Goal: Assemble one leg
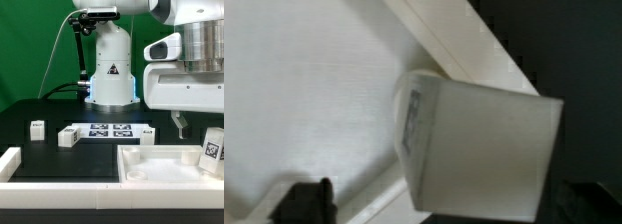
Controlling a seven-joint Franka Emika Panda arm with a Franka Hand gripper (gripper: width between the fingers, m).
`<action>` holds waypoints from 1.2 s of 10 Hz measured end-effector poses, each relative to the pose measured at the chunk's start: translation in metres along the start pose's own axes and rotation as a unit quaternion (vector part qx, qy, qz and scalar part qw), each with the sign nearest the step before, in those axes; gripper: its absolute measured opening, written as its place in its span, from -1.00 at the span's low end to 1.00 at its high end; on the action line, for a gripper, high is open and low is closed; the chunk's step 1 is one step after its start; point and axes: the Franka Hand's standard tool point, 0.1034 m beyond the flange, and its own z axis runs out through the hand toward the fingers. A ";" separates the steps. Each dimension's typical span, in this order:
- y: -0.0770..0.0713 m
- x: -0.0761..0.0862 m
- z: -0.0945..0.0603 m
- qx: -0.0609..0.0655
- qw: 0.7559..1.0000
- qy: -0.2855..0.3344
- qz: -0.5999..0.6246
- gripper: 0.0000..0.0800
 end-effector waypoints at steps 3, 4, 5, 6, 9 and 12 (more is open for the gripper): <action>-0.006 -0.006 0.000 -0.003 0.987 -0.001 -0.162 0.62; -0.009 -0.010 0.000 -0.005 0.981 0.000 -0.194 0.62; -0.011 -0.013 0.001 -0.006 0.969 0.000 -0.247 0.62; -0.013 -0.015 0.001 -0.006 0.955 0.000 -0.295 0.62; -0.012 -0.013 0.006 -0.022 0.889 0.003 -0.458 0.62; -0.008 -0.013 0.012 -0.031 0.821 -0.001 -0.571 0.62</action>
Offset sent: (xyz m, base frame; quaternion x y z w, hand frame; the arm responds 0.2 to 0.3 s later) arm -0.0023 0.0081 0.0022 -0.0463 0.0285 -0.1970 0.9789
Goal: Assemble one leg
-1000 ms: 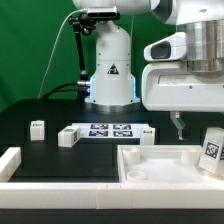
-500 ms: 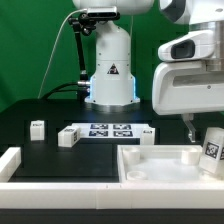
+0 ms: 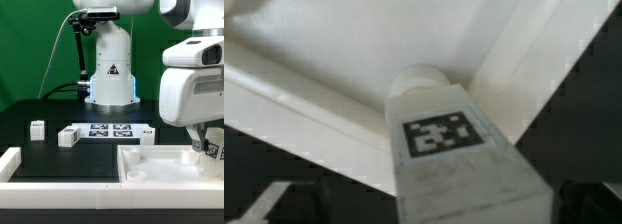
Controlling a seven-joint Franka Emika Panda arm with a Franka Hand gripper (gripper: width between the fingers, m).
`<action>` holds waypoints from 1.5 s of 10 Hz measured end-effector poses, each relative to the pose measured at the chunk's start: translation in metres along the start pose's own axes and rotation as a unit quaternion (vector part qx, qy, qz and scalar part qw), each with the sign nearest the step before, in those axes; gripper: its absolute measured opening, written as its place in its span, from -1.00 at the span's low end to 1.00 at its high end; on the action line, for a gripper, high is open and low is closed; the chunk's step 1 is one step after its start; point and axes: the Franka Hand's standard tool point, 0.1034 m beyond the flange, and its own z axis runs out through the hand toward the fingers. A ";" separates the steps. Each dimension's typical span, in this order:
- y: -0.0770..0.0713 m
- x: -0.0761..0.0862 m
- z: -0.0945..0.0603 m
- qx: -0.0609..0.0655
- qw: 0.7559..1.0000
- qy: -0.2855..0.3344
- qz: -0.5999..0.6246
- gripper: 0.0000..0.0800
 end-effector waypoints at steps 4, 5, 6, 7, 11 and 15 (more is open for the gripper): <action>0.002 -0.001 0.000 0.001 1.000 0.000 -0.028 -0.01; 0.002 -0.001 0.000 0.001 1.000 0.000 -0.028 -0.01; 0.002 -0.001 0.000 0.001 1.000 0.000 -0.028 -0.28; 0.002 -0.001 0.000 0.001 1.000 0.000 -0.025 -0.28; 0.007 -0.004 0.000 0.017 0.997 -0.001 0.074 -0.28; 0.009 -0.003 0.001 0.028 0.969 0.006 0.246 -0.27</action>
Offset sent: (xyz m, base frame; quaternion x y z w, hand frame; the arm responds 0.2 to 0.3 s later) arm 0.0000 0.0000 0.0000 0.0000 0.0000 0.0000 1.0000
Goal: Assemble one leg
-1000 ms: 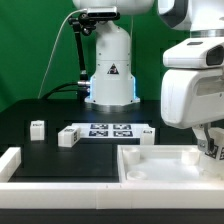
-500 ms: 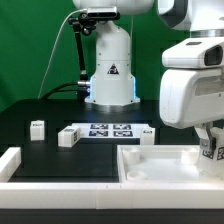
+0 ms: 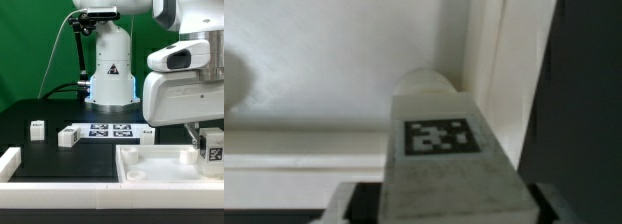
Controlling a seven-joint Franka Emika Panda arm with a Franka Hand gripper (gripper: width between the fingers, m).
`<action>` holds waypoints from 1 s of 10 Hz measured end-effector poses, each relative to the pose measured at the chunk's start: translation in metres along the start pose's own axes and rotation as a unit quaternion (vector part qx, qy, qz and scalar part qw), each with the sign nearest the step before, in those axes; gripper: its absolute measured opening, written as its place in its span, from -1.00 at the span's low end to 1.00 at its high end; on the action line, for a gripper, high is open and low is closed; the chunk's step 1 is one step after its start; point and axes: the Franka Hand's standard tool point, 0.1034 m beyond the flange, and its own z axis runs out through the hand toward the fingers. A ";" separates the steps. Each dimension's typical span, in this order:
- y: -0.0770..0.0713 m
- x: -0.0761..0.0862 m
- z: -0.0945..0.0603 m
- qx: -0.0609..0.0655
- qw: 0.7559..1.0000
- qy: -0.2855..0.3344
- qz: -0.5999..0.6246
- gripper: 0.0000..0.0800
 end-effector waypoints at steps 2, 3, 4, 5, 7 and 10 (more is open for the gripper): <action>0.002 0.001 0.000 -0.001 0.995 0.005 0.104 -0.27; 0.002 0.001 0.000 -0.001 0.989 0.006 0.149 -0.27; 0.003 0.001 0.000 -0.001 0.984 0.006 0.179 -0.27; 0.004 0.001 0.000 0.003 0.969 0.005 0.246 -0.27; 0.006 0.001 0.000 0.008 0.939 0.008 0.345 -0.27; 0.005 -0.003 0.001 0.015 0.852 0.001 0.523 -0.27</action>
Offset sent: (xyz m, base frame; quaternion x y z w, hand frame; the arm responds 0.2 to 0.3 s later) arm -0.0042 0.0013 -0.0004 0.0012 -0.0049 0.1992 0.9800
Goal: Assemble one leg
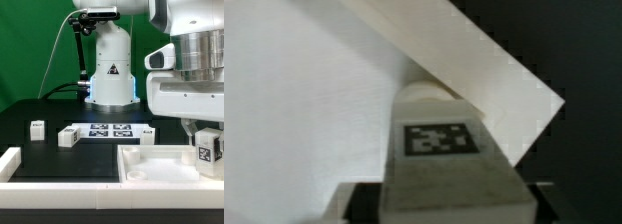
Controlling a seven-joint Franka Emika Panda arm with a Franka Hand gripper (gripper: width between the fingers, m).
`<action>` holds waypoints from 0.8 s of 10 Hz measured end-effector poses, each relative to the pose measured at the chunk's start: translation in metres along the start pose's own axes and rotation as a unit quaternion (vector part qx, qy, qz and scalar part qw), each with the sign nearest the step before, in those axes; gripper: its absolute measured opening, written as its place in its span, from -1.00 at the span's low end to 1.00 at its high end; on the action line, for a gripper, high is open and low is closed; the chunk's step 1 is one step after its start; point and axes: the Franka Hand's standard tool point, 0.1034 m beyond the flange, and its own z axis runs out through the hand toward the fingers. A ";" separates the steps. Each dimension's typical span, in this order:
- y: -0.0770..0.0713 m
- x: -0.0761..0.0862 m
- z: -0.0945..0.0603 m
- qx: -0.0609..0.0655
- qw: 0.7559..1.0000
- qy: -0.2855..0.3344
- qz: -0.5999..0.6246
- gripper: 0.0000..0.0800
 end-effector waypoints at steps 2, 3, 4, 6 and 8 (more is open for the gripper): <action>0.000 -0.004 0.001 0.001 0.994 -0.005 0.109 -0.27; -0.001 -0.006 0.001 0.002 0.988 -0.008 0.152 -0.27; -0.001 -0.008 0.001 0.003 0.982 -0.012 0.188 -0.27; -0.002 -0.007 0.001 0.005 0.973 -0.022 0.231 -0.27; -0.002 -0.008 0.001 0.005 0.974 -0.023 0.225 -0.27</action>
Offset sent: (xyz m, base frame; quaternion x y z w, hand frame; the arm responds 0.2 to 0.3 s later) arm -0.0020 0.0057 -0.0007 -0.0135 -0.0045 0.2049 0.9787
